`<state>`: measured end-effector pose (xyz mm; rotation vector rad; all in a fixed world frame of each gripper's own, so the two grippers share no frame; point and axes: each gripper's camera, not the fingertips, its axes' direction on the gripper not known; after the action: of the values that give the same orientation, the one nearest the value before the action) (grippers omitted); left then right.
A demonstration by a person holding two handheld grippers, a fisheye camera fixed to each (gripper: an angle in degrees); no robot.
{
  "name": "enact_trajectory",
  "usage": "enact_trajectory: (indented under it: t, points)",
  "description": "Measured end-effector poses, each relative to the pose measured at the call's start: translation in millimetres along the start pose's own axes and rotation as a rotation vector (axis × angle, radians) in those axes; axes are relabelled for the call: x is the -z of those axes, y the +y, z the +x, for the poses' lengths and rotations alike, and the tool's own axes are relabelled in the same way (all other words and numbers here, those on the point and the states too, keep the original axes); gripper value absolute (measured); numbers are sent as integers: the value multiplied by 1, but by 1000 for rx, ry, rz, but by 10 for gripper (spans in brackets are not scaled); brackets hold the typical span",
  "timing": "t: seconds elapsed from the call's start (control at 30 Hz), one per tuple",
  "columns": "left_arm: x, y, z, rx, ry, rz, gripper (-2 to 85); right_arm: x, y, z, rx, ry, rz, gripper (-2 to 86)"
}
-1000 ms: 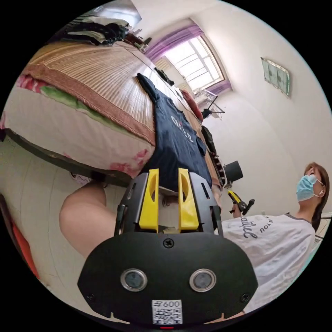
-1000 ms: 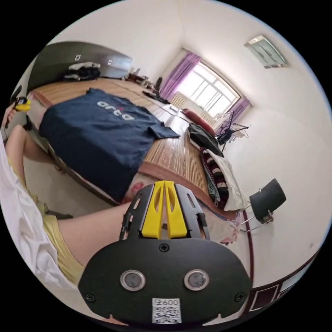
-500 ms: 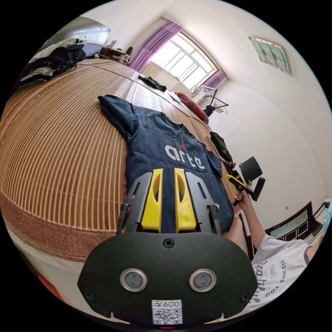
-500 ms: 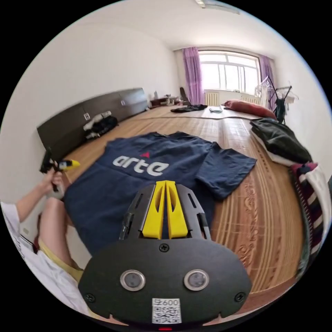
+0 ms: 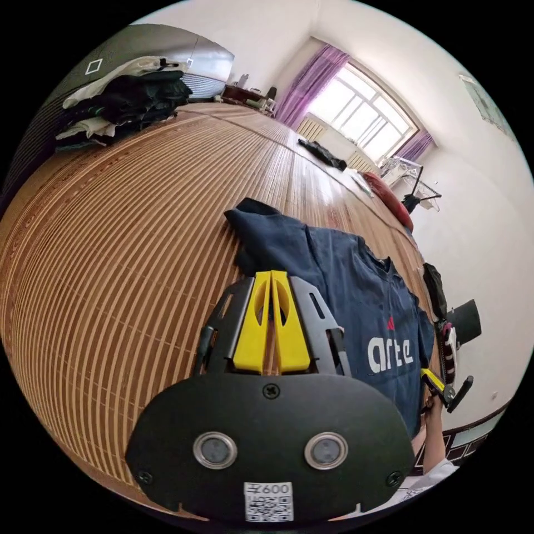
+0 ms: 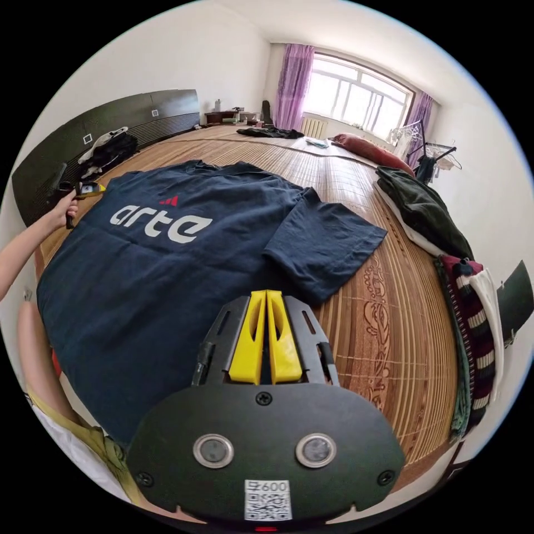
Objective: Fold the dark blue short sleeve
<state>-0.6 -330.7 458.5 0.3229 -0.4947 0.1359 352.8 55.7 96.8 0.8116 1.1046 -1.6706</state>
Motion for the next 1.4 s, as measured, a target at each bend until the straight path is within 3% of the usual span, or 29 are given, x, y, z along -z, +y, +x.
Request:
enact_trajectory:
  t: [0.2,0.47,0.63,0.77,0.9,1.0,1.1,1.23,1.3,1.37,1.4]
  points:
    - [33,18,-5,112,4,56,1,12,-16,14,-36,-55,0,-9]
    - [93,74,-26,135,102,47,1,23,-32,73,-249,-330,11,-9]
    - [125,86,0,3,-19,-8,2,37,-50,59,-233,-304,14,-9]
    - [144,80,12,20,-75,16,2,50,-72,31,-186,-241,1,-9]
    - [159,69,91,-277,-16,63,2,70,-94,23,-185,-266,15,-9]
    - [140,68,167,-516,-65,-37,3,105,-117,18,-261,-90,103,-9]
    - [104,67,215,-605,-87,-155,4,116,-172,-2,-119,30,54,-9]
    - [92,75,240,-641,-253,-122,6,49,-230,-34,311,143,-315,-9]
    - [97,75,239,-643,-236,-116,6,42,-249,-42,502,353,-387,-9]
    - [101,75,239,-656,-226,-117,5,-6,-255,-15,655,782,-755,-8]
    - [104,75,240,-656,-226,-118,5,-7,-254,-10,674,787,-796,-8]
